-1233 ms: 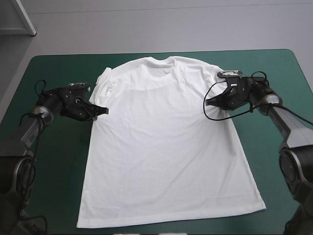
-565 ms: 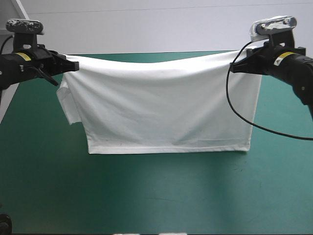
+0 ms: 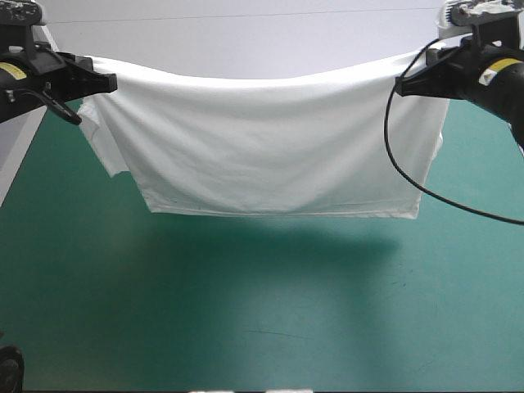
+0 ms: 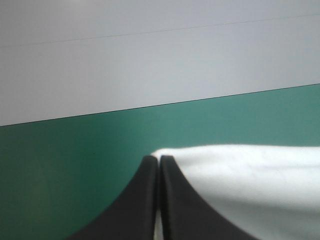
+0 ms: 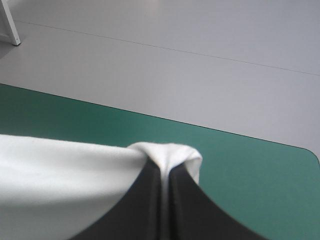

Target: Fold the cloth

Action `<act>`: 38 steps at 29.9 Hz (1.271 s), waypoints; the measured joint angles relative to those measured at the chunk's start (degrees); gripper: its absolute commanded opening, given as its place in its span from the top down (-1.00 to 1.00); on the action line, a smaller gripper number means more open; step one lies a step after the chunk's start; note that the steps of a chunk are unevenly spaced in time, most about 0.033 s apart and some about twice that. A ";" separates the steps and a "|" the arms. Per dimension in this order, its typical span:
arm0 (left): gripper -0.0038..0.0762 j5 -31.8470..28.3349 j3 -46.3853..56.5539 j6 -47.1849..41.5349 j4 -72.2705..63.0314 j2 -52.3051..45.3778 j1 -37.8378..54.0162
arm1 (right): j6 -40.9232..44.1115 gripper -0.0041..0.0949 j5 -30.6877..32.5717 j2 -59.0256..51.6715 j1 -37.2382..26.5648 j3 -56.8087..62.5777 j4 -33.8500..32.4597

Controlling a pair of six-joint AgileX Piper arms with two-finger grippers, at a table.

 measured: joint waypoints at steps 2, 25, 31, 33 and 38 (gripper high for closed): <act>0.93 -2.27 0.00 0.00 -1.05 2.72 0.00 | 0.00 0.94 -3.03 3.04 0.00 0.00 0.42; 0.93 12.07 -28.65 1.69 -4.56 26.16 0.00 | 0.53 0.95 -1.40 17.68 0.06 -11.63 0.73; 0.93 12.08 -20.67 1.75 -5.89 34.24 -0.29 | 2.21 0.95 4.60 23.53 0.06 -2.38 0.73; 0.93 12.08 -15.52 2.30 -4.94 35.14 -0.47 | 2.41 0.95 4.16 23.83 0.06 2.80 0.66; 0.93 11.44 -1.27 3.80 -2.29 32.25 -0.52 | 2.65 0.95 3.25 21.36 0.06 14.56 1.19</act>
